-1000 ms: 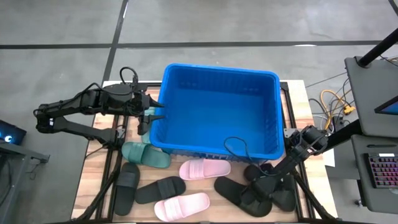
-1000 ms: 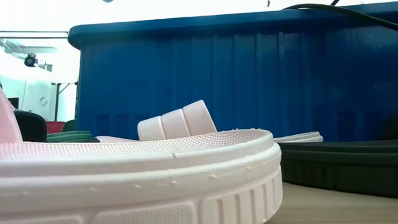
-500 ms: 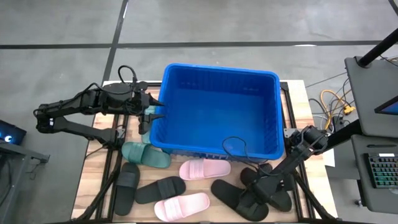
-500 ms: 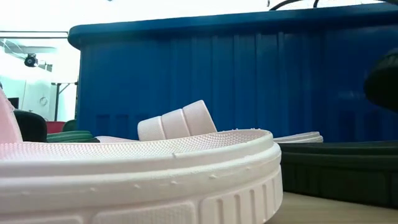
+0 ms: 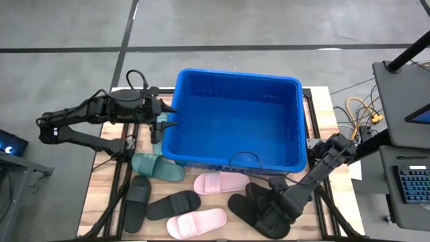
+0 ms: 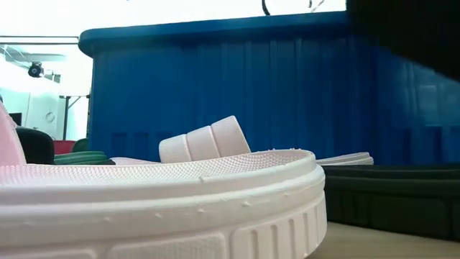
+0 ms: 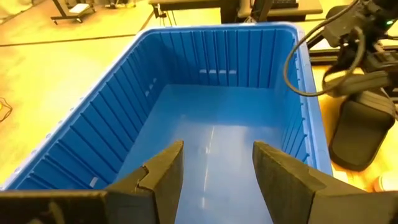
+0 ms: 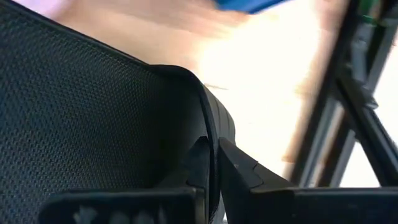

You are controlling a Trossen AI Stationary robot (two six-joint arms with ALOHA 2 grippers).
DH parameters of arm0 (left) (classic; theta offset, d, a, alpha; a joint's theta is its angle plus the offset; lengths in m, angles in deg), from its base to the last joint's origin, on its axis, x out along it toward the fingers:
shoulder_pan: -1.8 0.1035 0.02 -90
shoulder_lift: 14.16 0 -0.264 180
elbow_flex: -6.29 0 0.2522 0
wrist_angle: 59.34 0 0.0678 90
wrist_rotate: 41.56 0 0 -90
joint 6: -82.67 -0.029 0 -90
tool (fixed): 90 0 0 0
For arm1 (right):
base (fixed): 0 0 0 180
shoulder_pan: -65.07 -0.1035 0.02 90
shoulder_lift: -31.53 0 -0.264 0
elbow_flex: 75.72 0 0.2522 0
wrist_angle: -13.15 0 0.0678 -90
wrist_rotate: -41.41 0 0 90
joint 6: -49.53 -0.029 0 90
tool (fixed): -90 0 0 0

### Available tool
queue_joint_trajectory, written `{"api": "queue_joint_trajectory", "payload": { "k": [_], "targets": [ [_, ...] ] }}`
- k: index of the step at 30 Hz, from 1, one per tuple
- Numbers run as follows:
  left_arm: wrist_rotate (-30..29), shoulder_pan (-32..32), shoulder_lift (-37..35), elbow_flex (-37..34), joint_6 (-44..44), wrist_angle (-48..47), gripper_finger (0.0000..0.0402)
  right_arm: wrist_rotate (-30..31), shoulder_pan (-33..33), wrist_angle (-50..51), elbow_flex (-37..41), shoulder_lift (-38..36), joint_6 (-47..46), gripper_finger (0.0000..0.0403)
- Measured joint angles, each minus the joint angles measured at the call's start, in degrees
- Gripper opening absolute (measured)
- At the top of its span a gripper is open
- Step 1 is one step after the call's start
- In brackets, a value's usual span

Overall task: Pick and place slides into bin
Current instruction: Put the black slide into the blue bin

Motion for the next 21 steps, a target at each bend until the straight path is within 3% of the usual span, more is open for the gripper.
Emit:
{"api": "queue_joint_trajectory", "payload": {
  "k": [7,15,21],
  "targets": [
    [0.0,0.0,0.0,0.0,0.0,1.7,0.0176,7.2,0.4,0.3,-10.9,-0.1,5.3,0.0013],
    [0.0,0.0,0.0,0.0,0.1,4.6,0.0176,28.7,1.6,0.2,-24.0,-0.1,17.1,0.0012],
    [0.0,0.0,0.0,0.0,0.2,4.5,0.0176,37.9,4.6,0.3,-31.7,-0.1,31.3,0.0012]
  ]
}}
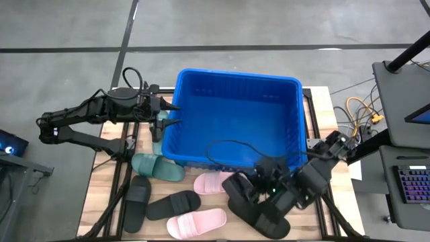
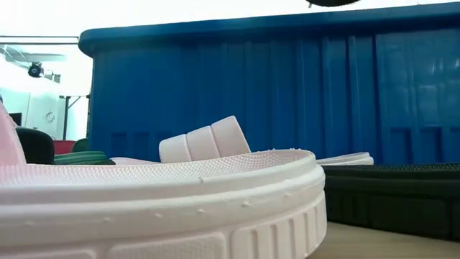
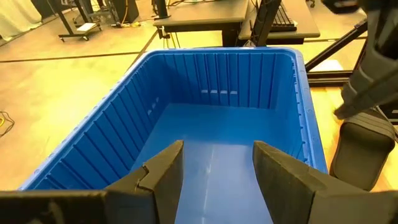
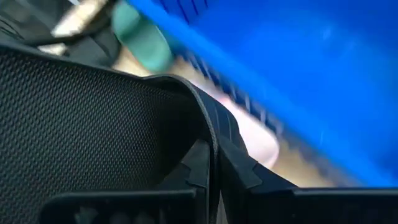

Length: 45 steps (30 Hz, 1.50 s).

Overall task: Pick and place slides into bin
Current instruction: Put the black slide into the blue bin

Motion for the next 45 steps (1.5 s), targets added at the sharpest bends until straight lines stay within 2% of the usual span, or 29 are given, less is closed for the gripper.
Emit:
{"api": "queue_joint_trajectory", "payload": {
  "k": [6,12,18,24,31,35,41,45],
  "targets": [
    [-1.4,0.0,-0.7,0.8,0.3,-0.2,0.0176,4.2,6.0,-0.2,-6.5,-0.3,14.1,0.0012],
    [-4.5,0.0,-3.1,2.8,0.4,-0.2,0.0176,5.6,14.4,0.0,-6.0,-3.8,23.3,0.0012],
    [-4.5,0.0,-6.5,5.2,1.8,0.0,0.0176,6.0,23.9,0.0,-6.0,-5.4,31.2,0.0012],
    [-4.5,0.0,-8.5,4.9,3.2,-0.4,0.0176,2.9,34.5,0.0,-6.0,-4.3,33.2,0.0012],
    [-4.5,0.0,-10.5,4.9,4.1,-0.3,0.0176,-2.7,43.9,-0.1,-4.7,0.8,36.6,0.0012],
    [-4.5,0.0,-12.5,4.8,4.8,-0.3,0.0176,-3.1,46.6,-0.1,-2.6,4.0,39.4,0.0012],
    [-4.7,0.0,-15.2,4.6,4.8,-0.3,0.0176,-3.1,47.2,-0.6,-1.4,6.9,42.6,0.0012],
    [-7.7,0.0,-17.1,4.3,4.7,0.1,0.0176,-3.1,47.1,-4.8,-1.6,6.5,49.6,0.0012]
  ]
}}
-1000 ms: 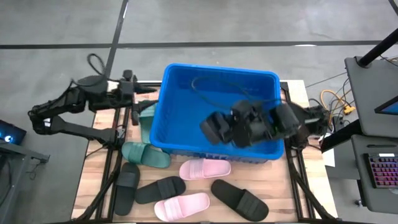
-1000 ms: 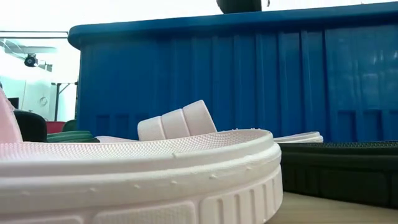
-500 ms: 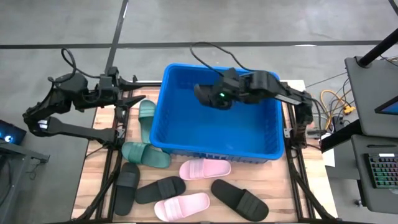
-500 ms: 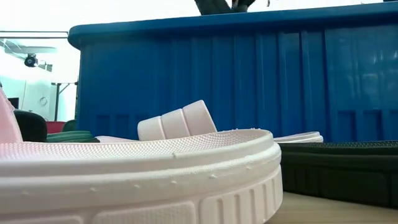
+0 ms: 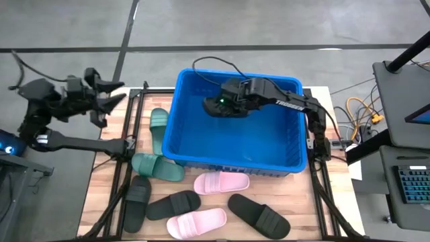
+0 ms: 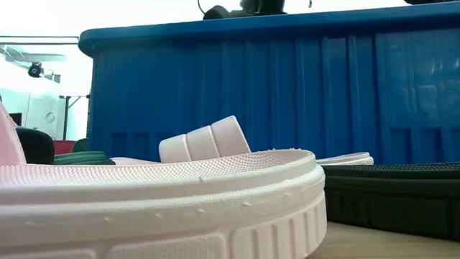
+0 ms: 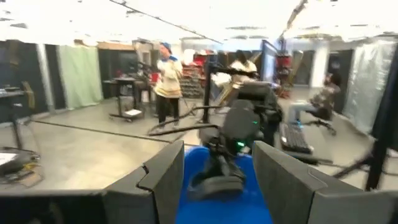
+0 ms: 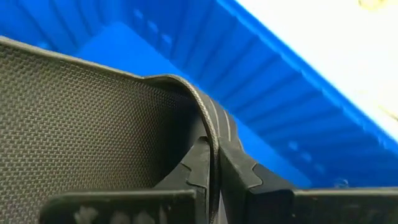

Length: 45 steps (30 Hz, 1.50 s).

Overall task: Pick and place slides into bin
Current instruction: Put the black slide into the blue bin

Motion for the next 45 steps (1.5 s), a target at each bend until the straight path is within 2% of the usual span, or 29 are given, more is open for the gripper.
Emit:
{"api": "queue_joint_trajectory", "payload": {
  "k": [4,9,14,17,22,28,33,45],
  "targets": [
    [-1.1,0.0,0.1,-0.5,0.0,-0.5,0.0176,0.0,0.4,-4.8,-0.1,-0.3,9.6,0.0012],
    [-1.3,0.0,0.3,-0.5,0.0,-0.3,0.0176,-0.4,0.4,-7.9,-0.2,-0.5,32.3,0.0012],
    [-2.1,0.0,1.7,-0.5,-0.3,-0.4,0.0176,-0.5,0.4,-11.2,-0.2,-0.1,43.0,0.0012],
    [-4.0,0.0,2.3,-0.5,-0.3,-0.4,0.0176,-0.5,0.4,-14.0,0.1,0.3,53.1,0.0012],
    [-4.7,0.0,2.6,-0.5,-0.1,-0.3,0.0176,-1.5,0.6,-22.7,2.8,0.3,65.6,0.0012],
    [-6.1,0.0,2.2,-0.5,0.0,-0.3,0.0176,-8.9,1.6,-34.7,8.6,0.2,72.7,0.0012],
    [-7.8,0.0,1.5,-0.5,0.1,-0.3,0.0176,-9.0,1.5,-46.3,16.0,0.2,78.8,0.0012],
    [-11.0,0.0,1.3,-0.5,0.2,-0.2,0.0176,-8.1,2.5,-74.2,33.8,0.3,86.9,0.0012]
  ]
}}
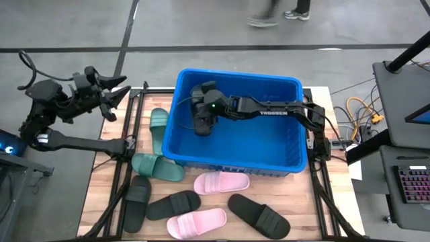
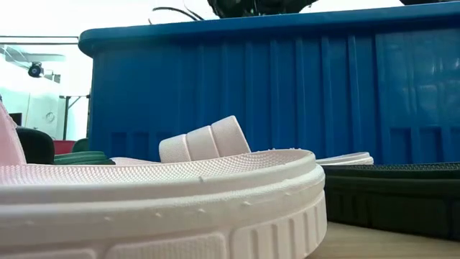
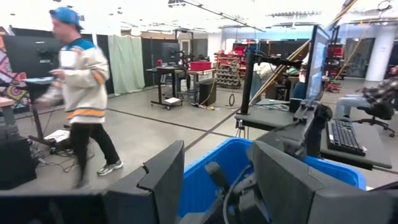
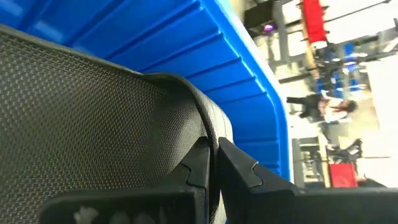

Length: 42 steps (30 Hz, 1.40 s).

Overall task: Pick and place slides into bin
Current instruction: Put the black slide into the blue bin

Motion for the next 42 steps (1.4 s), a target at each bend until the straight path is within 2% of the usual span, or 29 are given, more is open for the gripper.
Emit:
{"api": "queue_joint_trajectory", "payload": {
  "k": [6,13,17,27,32,39,42],
  "targets": [
    [-1.9,0.0,0.0,0.0,0.0,-0.1,0.0176,2.1,1.6,-9.8,5.4,0.0,-4.2,0.0012],
    [-2.9,0.0,0.1,0.0,0.0,-0.1,0.0176,3.3,2.0,-12.1,6.2,2.1,-8.0,0.0012],
    [-4.1,0.0,0.1,0.0,0.0,0.0,0.0176,3.6,2.0,-12.1,4.8,3.6,-6.0,0.0012],
    [-5.2,0.0,0.5,0.0,-0.1,0.0,0.0176,3.8,2.0,-11.4,0.3,9.5,-7.9,0.0012],
    [-5.2,0.0,0.6,0.0,0.0,0.0,0.0176,9.7,1.7,-11.7,-3.0,13.9,-6.9,0.0012],
    [-5.1,0.0,0.8,0.0,1.4,0.1,0.0176,10.8,1.4,-10.0,-7.6,18.8,-5.3,0.0012],
    [-5.1,0.0,0.8,0.0,1.4,0.1,0.0176,13.4,1.2,-9.9,-8.8,19.8,-3.8,0.0012]
  ]
}}
